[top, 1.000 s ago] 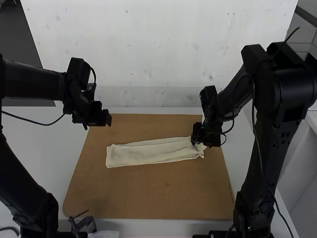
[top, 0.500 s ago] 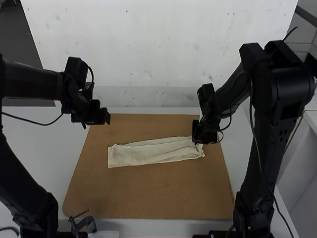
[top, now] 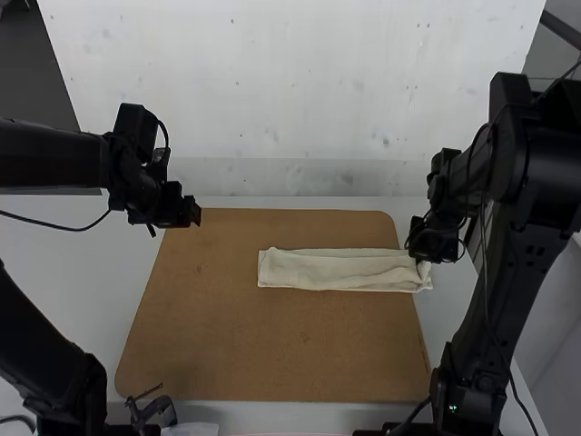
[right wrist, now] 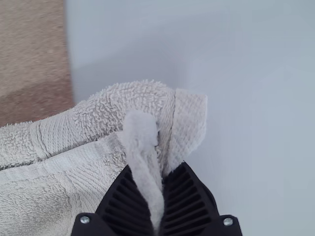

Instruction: Fold the towel.

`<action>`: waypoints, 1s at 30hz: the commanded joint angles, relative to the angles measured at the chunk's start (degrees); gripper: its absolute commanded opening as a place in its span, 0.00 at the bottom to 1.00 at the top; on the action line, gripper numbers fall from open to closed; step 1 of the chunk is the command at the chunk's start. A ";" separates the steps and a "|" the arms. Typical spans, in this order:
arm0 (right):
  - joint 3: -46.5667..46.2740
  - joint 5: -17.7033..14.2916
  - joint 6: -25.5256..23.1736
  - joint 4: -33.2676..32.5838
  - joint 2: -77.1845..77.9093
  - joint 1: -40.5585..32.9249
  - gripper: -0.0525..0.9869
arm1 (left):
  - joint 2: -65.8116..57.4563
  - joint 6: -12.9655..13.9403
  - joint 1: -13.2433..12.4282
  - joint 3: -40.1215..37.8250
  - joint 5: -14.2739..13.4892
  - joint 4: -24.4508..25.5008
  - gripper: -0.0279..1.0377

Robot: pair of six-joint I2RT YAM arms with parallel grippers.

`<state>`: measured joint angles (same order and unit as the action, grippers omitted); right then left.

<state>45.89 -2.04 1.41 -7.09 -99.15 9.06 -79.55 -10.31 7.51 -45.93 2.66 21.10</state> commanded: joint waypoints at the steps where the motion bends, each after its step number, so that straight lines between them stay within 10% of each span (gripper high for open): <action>1: 3.24 -1.91 6.24 0.15 -0.95 5.35 0.07 | 0.89 0.64 0.31 0.49 0.42 -0.89 0.93; 12: 8.25 -1.91 6.06 -5.30 -1.22 4.65 0.07 | 0.62 0.73 0.49 0.76 0.42 -1.33 0.93; 30: 11.68 -12.19 -13.36 -13.03 1.77 -34.72 0.07 | 0.62 1.08 -0.56 1.20 -0.02 -2.29 0.93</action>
<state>54.19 -10.57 -6.09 -19.97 -95.55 -20.73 -79.55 -10.17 7.49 -45.19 2.63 19.20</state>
